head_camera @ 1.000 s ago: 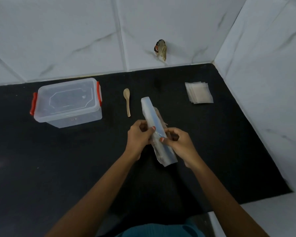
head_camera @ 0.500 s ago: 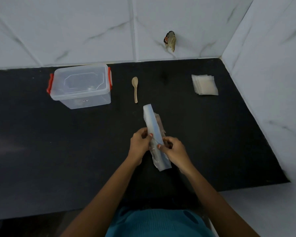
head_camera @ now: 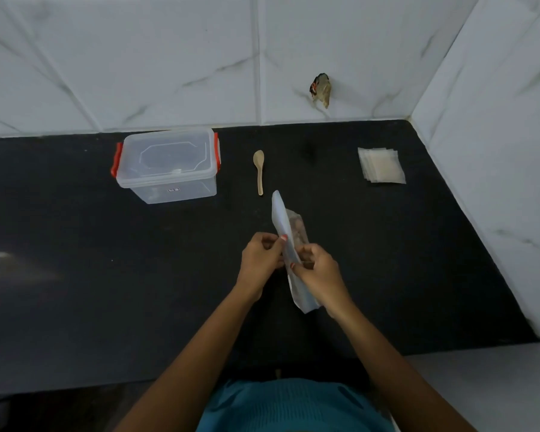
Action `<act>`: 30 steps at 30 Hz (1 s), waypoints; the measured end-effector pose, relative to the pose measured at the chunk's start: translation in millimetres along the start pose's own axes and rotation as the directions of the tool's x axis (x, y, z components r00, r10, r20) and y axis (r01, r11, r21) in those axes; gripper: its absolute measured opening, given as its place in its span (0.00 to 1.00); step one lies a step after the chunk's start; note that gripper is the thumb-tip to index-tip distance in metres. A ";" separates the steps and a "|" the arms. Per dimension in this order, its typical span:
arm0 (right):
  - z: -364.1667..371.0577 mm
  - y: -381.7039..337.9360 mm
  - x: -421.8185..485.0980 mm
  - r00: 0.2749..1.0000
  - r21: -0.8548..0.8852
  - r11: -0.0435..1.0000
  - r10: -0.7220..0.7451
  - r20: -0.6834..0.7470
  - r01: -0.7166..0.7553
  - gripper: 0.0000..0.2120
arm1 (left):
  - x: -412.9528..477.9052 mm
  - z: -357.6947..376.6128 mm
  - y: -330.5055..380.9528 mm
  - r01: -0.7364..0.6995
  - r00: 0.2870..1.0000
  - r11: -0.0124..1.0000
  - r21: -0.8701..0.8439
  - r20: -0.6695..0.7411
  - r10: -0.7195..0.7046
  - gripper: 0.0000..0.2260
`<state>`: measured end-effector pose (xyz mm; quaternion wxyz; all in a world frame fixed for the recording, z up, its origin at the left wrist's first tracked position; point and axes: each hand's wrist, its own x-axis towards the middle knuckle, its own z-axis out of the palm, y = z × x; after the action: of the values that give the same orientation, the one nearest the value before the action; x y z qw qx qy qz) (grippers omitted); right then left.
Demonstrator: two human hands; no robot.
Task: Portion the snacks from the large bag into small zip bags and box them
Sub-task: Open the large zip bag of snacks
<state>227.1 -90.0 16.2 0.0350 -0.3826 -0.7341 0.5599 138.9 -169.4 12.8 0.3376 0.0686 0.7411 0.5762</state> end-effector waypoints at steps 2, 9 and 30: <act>3.4 -3.6 -3.6 0.999 0.069 0.997 0.030 0.018 -0.031 0.10 | -0.5 -2.4 3.2 0.020 0.999 1.000 -0.012 0.037 -0.020 0.10; 5.3 -14.4 -8.7 0.986 0.243 0.958 0.167 -0.026 -0.156 0.06 | 0.8 -16.0 12.6 0.081 0.982 0.997 -0.014 0.171 -0.077 0.02; 15.4 -41.6 -26.0 0.987 0.119 0.991 -0.050 -0.151 0.068 0.13 | -4.4 -31.8 35.0 0.005 0.980 0.999 -0.045 0.198 0.004 0.05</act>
<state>216.3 -121.2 55.7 0.1295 -0.3980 -0.7045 0.5731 113.7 -185.8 49.6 0.4113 0.1175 0.6908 0.5830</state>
